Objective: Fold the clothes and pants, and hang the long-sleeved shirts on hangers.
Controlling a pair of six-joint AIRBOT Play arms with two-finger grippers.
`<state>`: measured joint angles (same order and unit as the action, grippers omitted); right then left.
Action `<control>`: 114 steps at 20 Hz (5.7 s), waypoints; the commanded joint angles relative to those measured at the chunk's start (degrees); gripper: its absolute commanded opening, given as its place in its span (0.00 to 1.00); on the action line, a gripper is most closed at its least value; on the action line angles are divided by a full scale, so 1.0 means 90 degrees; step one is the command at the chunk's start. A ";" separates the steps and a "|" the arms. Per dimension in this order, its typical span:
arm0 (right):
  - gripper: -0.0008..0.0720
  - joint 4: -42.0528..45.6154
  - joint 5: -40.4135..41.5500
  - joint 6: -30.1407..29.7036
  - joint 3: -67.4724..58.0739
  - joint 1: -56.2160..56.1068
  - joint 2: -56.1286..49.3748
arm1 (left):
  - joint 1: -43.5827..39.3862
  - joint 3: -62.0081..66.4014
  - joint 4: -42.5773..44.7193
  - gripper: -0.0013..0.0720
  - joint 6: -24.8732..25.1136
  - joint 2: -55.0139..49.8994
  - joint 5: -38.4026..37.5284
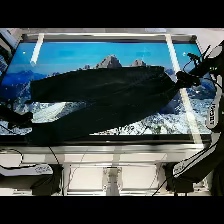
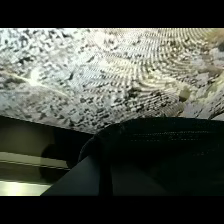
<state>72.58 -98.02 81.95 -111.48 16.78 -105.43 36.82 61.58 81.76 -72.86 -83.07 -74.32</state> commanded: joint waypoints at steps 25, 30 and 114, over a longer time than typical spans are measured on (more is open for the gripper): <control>0.56 -0.0056 0.2409 -0.1035 0.1651 -0.0605 -0.0053 | 0.0010 0.1586 0.1440 0.50 -0.0520 0.1518 0.1154; 0.57 0.0155 0.2521 -0.0658 0.1661 -0.0658 -0.0287 | 0.0010 0.1586 0.1443 0.50 -0.0520 0.1477 0.0867; 0.03 -0.0542 0.2244 -0.3191 0.7623 0.4556 0.5714 | 0.1953 0.0610 -0.1882 0.05 0.4187 0.0372 -0.0767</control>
<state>68.73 -79.18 54.52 -46.76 54.89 -55.77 54.33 71.48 57.06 -35.83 -79.75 -81.82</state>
